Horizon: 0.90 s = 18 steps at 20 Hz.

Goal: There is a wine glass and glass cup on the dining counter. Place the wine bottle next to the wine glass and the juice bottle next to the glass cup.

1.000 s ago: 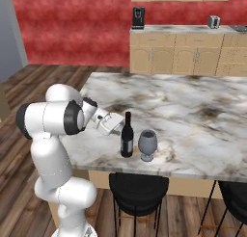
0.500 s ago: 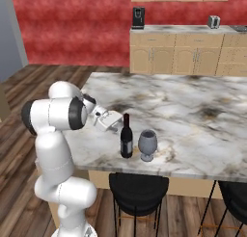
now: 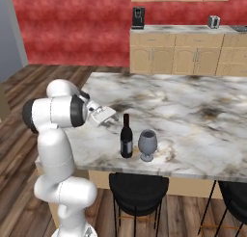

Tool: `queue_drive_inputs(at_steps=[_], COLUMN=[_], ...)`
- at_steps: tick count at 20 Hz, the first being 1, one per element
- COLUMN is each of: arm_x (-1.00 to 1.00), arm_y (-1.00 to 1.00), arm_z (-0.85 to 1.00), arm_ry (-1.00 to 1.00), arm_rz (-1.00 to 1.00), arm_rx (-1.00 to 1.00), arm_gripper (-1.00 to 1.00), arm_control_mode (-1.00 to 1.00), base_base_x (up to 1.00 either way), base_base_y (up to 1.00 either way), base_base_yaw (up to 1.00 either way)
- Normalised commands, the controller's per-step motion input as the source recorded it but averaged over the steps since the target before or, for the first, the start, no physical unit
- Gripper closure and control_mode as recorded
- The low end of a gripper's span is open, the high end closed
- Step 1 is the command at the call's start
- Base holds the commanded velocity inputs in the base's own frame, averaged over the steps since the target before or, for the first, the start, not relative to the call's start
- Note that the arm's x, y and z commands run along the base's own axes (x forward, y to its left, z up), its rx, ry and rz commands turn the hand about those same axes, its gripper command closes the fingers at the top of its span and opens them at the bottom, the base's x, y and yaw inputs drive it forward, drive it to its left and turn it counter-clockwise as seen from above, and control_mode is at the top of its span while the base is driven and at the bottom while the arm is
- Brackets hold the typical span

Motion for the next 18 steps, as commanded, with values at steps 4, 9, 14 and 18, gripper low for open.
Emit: queue_drive_inputs(at_steps=[4, 9, 14, 18], arm_x=[-0.45, -0.51, -0.53, -0.47], arm_y=[0.32, 0.26, 0.28, 0.16], arm_z=[0.12, 0.22, 0.19, 0.34], arm_ry=[-0.09, -0.03, -0.04, -0.05], arm_rz=[0.06, 0.18, 0.24, 0.17], arm_rx=[0.0, 0.01, 0.11, 0.21], arm_gripper=[-1.0, -1.0, -1.0, -1.0], arm_control_mode=[-1.0, -1.0, -1.0, -1.0], base_base_x=[0.0, 0.0, 0.0, 0.0], base_base_y=[0.0, 0.0, 0.0, 0.0], base_base_yaw=[0.0, 0.0, 0.0, 0.0])
